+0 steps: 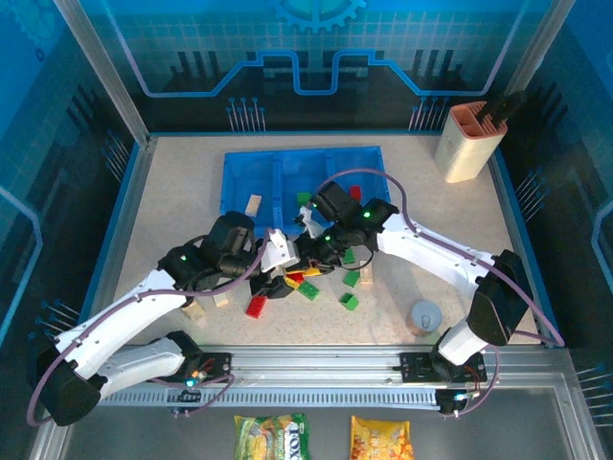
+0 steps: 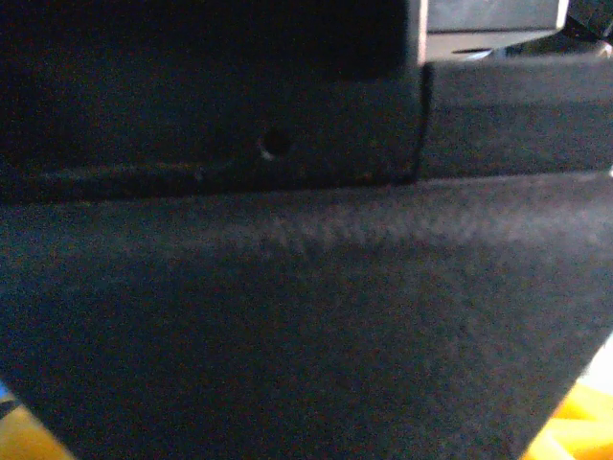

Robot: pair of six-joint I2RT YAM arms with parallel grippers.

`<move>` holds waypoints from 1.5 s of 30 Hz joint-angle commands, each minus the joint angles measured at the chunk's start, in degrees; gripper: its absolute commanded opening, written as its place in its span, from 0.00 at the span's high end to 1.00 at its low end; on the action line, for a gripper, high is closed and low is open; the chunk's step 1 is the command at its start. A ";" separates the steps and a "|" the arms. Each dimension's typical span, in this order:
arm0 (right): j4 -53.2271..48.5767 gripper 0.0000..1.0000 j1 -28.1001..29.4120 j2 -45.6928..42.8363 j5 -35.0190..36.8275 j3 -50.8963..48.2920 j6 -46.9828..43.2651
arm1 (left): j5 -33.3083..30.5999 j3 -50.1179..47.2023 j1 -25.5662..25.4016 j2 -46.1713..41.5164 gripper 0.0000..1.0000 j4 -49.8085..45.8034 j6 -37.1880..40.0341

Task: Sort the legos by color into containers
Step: Place the lego in the container.

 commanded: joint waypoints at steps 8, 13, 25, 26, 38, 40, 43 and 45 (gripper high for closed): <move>0.72 0.60 0.58 -0.06 -1.64 0.16 1.22 | 0.92 -0.87 -0.27 -0.58 0.44 0.77 1.24; 0.72 0.65 0.48 -0.10 -1.38 0.26 1.36 | 0.70 -0.81 -0.26 -0.58 0.36 0.62 1.19; -1.96 0.69 -1.55 -0.59 2.96 0.65 -0.73 | 0.46 0.62 -0.30 -0.42 0.17 -0.99 -2.14; -2.84 0.69 -2.01 -0.61 3.94 0.81 -1.55 | 0.18 1.02 -0.30 -0.09 0.17 -1.52 -2.72; -12.48 0.70 -11.33 0.66 15.26 3.63 -10.90 | -6.98 4.96 0.50 4.32 0.17 -3.41 -13.07; -14.23 0.71 -13.29 1.54 17.75 5.18 -12.85 | -8.02 6.02 1.47 5.11 0.17 -4.13 -14.96; -16.42 0.71 -15.97 3.48 21.90 7.86 -15.45 | -9.33 7.63 4.37 6.11 0.19 -5.49 -18.75; -18.16 0.71 -17.73 5.65 25.03 10.63 -17.24 | -9.62 8.67 7.02 6.55 0.19 -6.61 -22.08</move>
